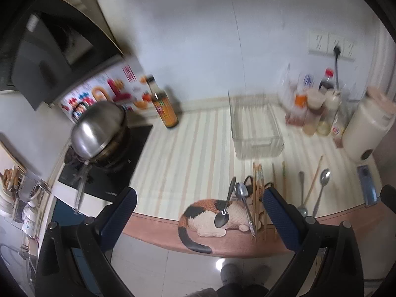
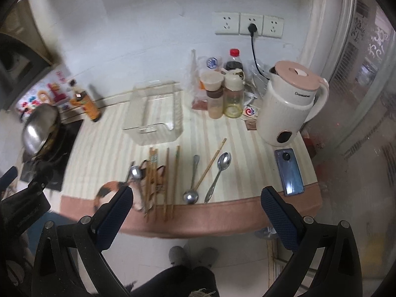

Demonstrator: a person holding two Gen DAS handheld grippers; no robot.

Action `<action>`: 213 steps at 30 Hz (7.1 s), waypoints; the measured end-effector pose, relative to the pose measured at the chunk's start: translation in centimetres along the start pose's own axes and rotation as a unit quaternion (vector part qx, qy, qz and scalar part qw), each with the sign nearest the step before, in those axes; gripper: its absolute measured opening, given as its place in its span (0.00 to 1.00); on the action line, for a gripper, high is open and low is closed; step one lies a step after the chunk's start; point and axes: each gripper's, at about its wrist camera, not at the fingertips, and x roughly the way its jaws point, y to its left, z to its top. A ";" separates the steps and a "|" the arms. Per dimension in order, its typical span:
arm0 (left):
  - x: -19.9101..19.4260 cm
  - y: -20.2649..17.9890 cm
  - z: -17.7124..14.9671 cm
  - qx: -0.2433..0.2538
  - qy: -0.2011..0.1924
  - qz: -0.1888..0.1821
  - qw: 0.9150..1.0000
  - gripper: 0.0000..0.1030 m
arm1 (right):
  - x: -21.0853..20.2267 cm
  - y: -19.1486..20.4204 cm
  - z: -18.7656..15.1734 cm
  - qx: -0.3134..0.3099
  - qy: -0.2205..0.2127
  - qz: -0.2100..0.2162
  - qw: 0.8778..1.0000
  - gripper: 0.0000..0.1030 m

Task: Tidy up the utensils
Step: 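Lower the left tool onto a wooden chopstick and grasp it while the right tool grasps another, then lift the held chopsticks with both tools and carry them over the clear basket, then open both tools to drop the chopsticks into the clear basket, then move both open tools back to the chopsticks on the cat placemat, then grasp a blue-banded chopstick with the left tool while the right tool grasps a plain chopstick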

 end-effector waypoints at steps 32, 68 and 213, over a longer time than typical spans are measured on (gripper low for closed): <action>27.0 -11.6 -3.9 0.011 0.285 -0.173 0.943 0.10 | 28.1 0.0 -1.2 0.057 0.215 0.016 0.975 0.31; 29.1 -10.1 -3.1 0.020 0.281 -0.200 0.938 0.07 | 34.0 9.9 -0.3 0.019 0.257 -0.016 0.966 0.07; 25.4 -13.2 -7.1 0.012 0.274 -0.138 0.952 0.05 | 33.3 7.8 -4.6 -0.042 0.256 -0.009 0.966 0.13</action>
